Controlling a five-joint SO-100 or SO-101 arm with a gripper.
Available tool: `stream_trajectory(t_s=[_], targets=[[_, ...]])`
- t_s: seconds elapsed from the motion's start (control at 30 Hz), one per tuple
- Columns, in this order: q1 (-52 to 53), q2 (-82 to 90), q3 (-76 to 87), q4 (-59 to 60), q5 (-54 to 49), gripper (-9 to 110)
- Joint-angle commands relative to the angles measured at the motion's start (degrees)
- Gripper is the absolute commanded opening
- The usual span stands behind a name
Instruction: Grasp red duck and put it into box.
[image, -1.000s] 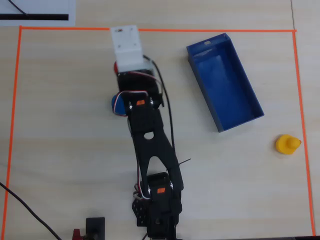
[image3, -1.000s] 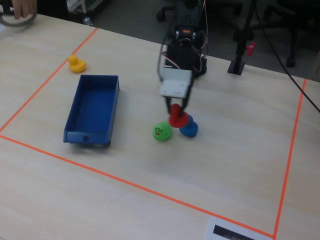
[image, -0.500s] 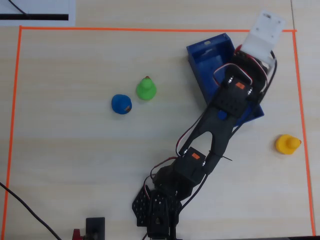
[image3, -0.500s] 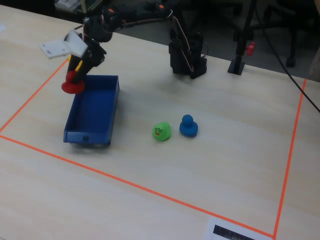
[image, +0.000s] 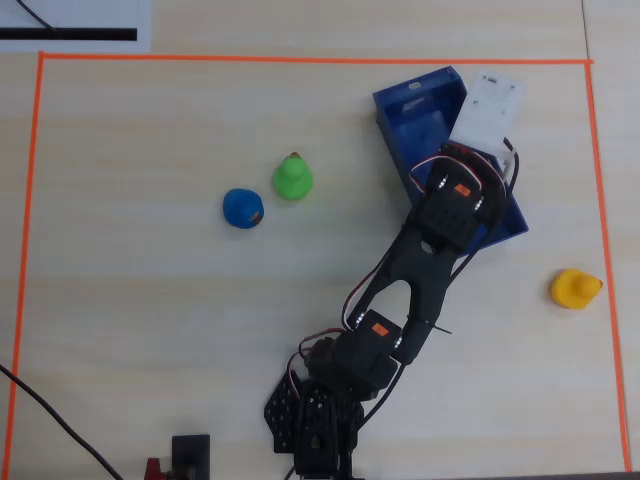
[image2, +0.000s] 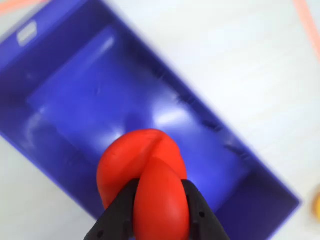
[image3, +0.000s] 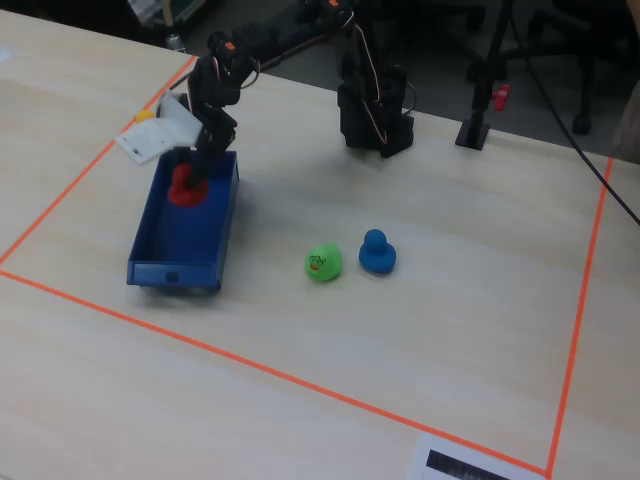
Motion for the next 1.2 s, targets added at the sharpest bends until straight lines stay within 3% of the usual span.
stream_trajectory(t_s=[0.0,0.37,0.5,0.63,0.8,0.9,1.0,1.17], targets=[[-0.8,3.5,0.6,-1.6,-0.5,0],[-0.6,3.3,0.6,-7.6,1.3,9],[-0.8,3.5,-0.2,-6.2,1.1,20],[-1.7,4.9,0.0,-5.4,1.6,19],[-4.5,9.8,1.7,-4.2,4.0,10],[-8.6,18.8,4.9,-0.6,7.5,0],[-15.3,33.8,13.9,7.6,9.2,0],[-29.5,73.7,51.2,16.3,9.7,0]])
